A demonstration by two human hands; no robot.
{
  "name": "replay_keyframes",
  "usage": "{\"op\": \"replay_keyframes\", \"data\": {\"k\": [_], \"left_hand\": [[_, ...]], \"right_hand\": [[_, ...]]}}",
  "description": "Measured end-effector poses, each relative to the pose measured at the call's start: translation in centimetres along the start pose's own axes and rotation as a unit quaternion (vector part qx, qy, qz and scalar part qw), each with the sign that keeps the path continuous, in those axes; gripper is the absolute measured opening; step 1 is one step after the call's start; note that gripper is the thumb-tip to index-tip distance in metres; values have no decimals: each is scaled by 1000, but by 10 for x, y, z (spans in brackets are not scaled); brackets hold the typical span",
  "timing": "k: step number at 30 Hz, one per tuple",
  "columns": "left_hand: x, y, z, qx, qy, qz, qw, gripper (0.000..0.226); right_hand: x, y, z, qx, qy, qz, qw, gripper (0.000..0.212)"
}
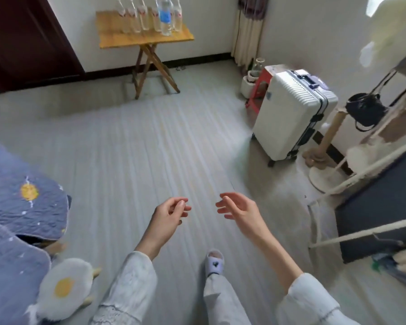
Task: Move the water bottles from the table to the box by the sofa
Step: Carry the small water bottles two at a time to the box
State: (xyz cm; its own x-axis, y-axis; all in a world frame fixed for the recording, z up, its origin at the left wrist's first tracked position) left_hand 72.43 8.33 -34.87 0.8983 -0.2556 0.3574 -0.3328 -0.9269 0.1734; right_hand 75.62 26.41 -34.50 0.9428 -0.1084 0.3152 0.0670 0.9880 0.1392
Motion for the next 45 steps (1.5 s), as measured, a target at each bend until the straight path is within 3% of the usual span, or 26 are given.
{"op": "replay_keyframes", "data": {"k": [10,19,31,37,45], "left_hand": [[-186,56,-77,14,6,-46,999,18],[-326,150,-107,51,19,-113,992,20],[-572,299,-189,57,-11,-134,989,18],[-689,324,-231,51,-12,-95,994,18],[-851,371,-274,37,-6,-108,993,17]], "right_hand": [[-220,5,99,16,32,64,997,14],[-397,-44,160,46,32,130,990,14],[-656,-109,266,35,42,128,990,16],[-771,-101,304,59,42,98,992,18],[-954,-105,367,81,65,117,988,18]]}}
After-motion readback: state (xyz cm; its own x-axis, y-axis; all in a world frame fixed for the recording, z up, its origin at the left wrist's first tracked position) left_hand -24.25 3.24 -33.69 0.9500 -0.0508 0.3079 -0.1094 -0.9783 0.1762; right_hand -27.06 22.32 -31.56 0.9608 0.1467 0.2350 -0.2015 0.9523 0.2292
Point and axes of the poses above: each hand's wrist, its own x-axis away from the middle knuckle, its own y-axis out of the back of the hand, z = x × y, the point moved 10 cm from there along -x, towards the middle knuckle, and after that the axes turned 6 degrees about z, right-handed, at the moved point
